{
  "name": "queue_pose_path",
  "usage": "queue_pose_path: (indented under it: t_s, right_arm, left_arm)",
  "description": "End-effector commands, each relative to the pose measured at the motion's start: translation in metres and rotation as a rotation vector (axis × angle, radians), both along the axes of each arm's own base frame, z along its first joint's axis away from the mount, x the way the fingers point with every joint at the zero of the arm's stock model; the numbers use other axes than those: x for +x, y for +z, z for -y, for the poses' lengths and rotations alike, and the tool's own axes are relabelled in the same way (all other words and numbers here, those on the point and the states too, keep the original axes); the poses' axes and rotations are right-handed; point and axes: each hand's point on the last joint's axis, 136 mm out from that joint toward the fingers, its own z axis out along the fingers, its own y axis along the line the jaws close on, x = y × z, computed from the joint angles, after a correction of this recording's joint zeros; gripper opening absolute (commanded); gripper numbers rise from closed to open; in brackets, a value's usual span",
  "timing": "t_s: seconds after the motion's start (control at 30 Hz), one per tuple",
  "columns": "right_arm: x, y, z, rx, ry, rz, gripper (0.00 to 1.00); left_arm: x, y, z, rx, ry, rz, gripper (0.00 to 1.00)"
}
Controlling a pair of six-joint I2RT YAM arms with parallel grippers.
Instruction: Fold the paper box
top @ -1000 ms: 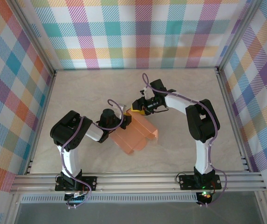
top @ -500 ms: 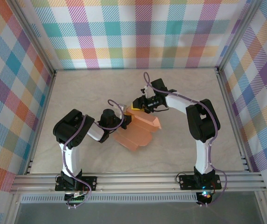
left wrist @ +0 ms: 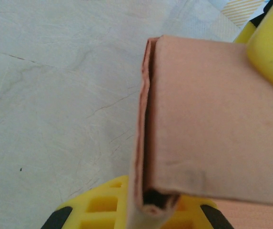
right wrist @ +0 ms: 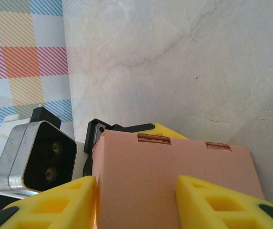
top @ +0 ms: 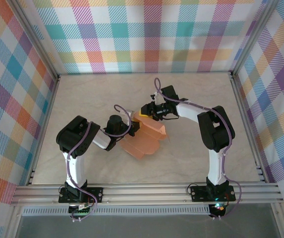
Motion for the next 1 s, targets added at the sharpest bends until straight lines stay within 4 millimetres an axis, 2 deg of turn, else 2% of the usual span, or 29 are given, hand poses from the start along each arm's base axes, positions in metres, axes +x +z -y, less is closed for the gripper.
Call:
queue_pose_path:
  t_s: [0.0,0.2,0.4,0.6,0.73,0.83,0.97]
  right_arm:
    - [-0.039,0.000,-0.020,0.008,0.080,-0.079,0.46]
    - [-0.032,0.021,-0.011,0.001,0.059,-0.003,0.54]
    - [-0.015,0.047,0.020,-0.011,-0.035,0.101,0.66]
    - [-0.009,0.063,0.048,0.006,-0.105,0.149,0.68]
    - [-0.002,0.065,0.074,-0.006,-0.191,0.176,0.66]
    - [0.003,0.051,0.094,-0.015,-0.261,0.125,0.55]
    - [-0.002,0.041,0.079,0.020,-0.163,0.108,0.47]
  left_arm:
    - [0.009,0.006,0.001,-0.022,0.016,-0.002,0.04]
    - [0.003,0.012,0.005,-0.054,-0.036,0.001,0.00]
    - [0.001,0.019,0.005,-0.128,-0.086,-0.008,0.00]
    - [0.000,0.026,0.006,-0.202,-0.129,-0.018,0.00]
    - [-0.001,0.029,0.006,-0.210,-0.149,-0.018,0.00]
    - [-0.005,0.035,0.010,-0.224,-0.183,-0.015,0.00]
    - [-0.007,0.044,0.012,-0.248,-0.195,-0.005,0.00]
